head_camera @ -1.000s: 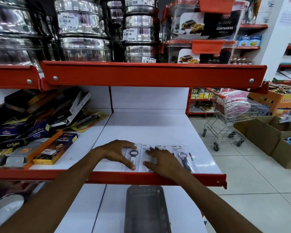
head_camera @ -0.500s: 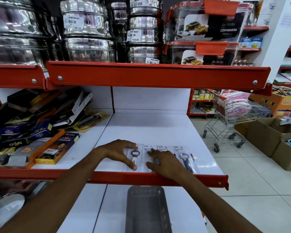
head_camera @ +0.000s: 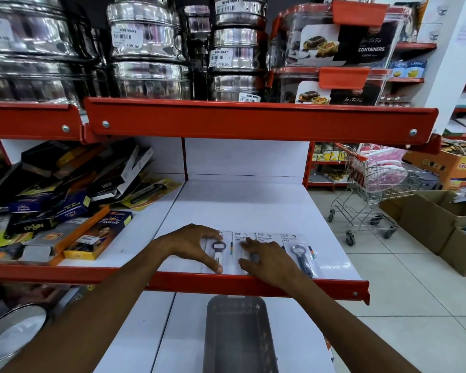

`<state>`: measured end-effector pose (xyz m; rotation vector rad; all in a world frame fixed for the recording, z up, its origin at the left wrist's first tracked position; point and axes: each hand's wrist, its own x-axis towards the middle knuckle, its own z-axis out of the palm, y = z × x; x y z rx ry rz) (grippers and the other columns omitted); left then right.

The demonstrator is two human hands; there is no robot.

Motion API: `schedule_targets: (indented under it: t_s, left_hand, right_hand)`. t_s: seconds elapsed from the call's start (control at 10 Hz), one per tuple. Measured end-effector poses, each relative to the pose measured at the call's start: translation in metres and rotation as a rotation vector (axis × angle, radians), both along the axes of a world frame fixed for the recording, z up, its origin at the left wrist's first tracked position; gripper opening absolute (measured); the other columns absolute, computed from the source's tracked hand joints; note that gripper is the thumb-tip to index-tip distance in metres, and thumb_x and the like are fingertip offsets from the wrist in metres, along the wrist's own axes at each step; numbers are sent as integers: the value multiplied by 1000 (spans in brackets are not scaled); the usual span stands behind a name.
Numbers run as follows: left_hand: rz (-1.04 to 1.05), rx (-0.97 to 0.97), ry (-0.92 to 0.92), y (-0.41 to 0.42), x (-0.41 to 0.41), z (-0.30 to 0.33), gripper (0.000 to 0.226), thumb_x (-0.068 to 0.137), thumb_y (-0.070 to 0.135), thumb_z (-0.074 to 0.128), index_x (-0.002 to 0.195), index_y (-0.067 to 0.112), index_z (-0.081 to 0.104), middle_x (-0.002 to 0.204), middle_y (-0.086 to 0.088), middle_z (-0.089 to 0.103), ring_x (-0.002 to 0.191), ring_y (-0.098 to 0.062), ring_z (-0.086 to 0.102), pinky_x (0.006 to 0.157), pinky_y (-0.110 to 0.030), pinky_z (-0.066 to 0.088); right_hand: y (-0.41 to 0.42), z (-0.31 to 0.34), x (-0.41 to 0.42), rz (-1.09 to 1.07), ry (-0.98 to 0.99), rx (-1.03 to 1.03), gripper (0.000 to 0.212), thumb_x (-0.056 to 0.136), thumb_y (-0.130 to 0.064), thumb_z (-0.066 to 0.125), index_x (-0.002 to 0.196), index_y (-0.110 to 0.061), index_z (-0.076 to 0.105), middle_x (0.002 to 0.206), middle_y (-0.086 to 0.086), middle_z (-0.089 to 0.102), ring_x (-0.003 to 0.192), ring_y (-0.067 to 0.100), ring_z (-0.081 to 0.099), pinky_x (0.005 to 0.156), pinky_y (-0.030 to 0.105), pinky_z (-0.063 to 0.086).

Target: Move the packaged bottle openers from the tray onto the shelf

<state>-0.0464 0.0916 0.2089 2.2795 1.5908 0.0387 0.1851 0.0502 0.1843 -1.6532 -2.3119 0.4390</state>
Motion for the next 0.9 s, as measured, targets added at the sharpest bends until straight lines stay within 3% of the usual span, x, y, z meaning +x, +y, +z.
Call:
schedule_targets:
  t_s: [0.1,0.6,0.8,0.9]
  left_hand:
    - [-9,-13,20,0,-1,3,104,52,78,69,143,36,41,157,9,36,142,-18,34,113,-39,32]
    - [-17,8,5,0,0,-1,95,62,69,77,144,34,42,156,9,37,142,-19,35,111,-39,33]
    - [-21,-9,13,0,-3,-3,103,58,79,70,147,38,35,160,11,29,147,-17,26,117,-41,27]
    - [-18,118,-27,-8,-1,-1,97,64,84,61,148,42,31,161,14,24,148,-13,22,119,-40,23]
  right_hand:
    - [0,-1,0,-9,6,-3,56,90,-52,48,141,-29,42,152,-4,37,134,24,46,110,39,37]
    - [2,-4,0,-7,-1,-6,57,90,-53,47,141,-29,41,152,-5,37,133,23,47,110,39,37]
    - [4,-6,1,16,-10,25,59,91,-56,42,143,-30,37,155,-5,32,141,22,36,115,41,29]
    - [2,-6,3,4,18,179,60,90,-61,39,144,-35,32,157,-9,25,147,17,21,119,42,21]
